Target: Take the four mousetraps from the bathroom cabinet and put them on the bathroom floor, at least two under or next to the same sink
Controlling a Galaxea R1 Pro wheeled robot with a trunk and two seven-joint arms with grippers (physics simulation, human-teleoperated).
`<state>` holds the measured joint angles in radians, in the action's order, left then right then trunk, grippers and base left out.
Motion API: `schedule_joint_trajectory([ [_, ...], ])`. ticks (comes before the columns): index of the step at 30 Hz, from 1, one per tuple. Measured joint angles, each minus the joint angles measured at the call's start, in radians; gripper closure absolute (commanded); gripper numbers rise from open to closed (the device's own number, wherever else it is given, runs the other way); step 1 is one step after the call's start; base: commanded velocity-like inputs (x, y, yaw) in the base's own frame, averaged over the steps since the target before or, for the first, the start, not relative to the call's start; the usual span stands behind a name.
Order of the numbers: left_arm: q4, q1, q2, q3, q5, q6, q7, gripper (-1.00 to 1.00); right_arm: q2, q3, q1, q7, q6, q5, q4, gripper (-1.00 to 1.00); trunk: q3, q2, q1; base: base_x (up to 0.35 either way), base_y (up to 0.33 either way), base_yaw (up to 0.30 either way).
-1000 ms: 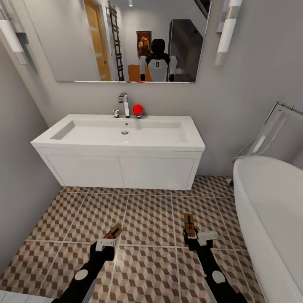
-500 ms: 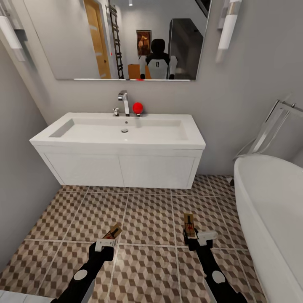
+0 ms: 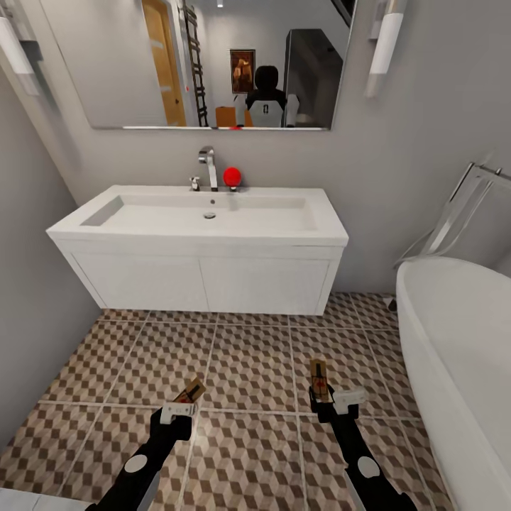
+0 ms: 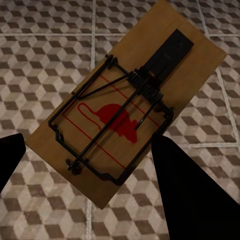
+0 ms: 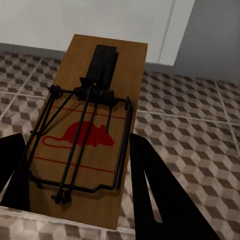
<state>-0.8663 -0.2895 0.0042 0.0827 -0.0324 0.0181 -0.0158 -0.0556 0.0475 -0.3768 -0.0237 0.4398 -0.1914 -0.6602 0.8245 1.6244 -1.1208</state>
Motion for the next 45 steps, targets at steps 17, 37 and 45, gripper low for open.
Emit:
schedule_joint_trajectory([
  [17,-0.001,0.0,0.0,-0.001,0.0,0.0,0.0,1.0,0.0,0.001,0.0,0.0,-0.002,0.0,0.0,1.0,0.053,0.119,-0.065,0.0,0.0,0.0],
  [37,-0.004,0.0,0.007,-0.005,0.0,0.0,-0.001,1.0,-0.002,0.002,0.0,0.0,-0.103,0.002,0.0,1.0,0.116,0.259,-0.142,0.0,0.0,0.0],
  [45,-0.005,0.0,0.007,-0.005,0.0,0.0,-0.001,1.0,-0.002,0.001,0.0,0.0,-0.096,0.003,-0.002,1.0,0.141,0.315,-0.173,0.0,0.0,0.0],
])
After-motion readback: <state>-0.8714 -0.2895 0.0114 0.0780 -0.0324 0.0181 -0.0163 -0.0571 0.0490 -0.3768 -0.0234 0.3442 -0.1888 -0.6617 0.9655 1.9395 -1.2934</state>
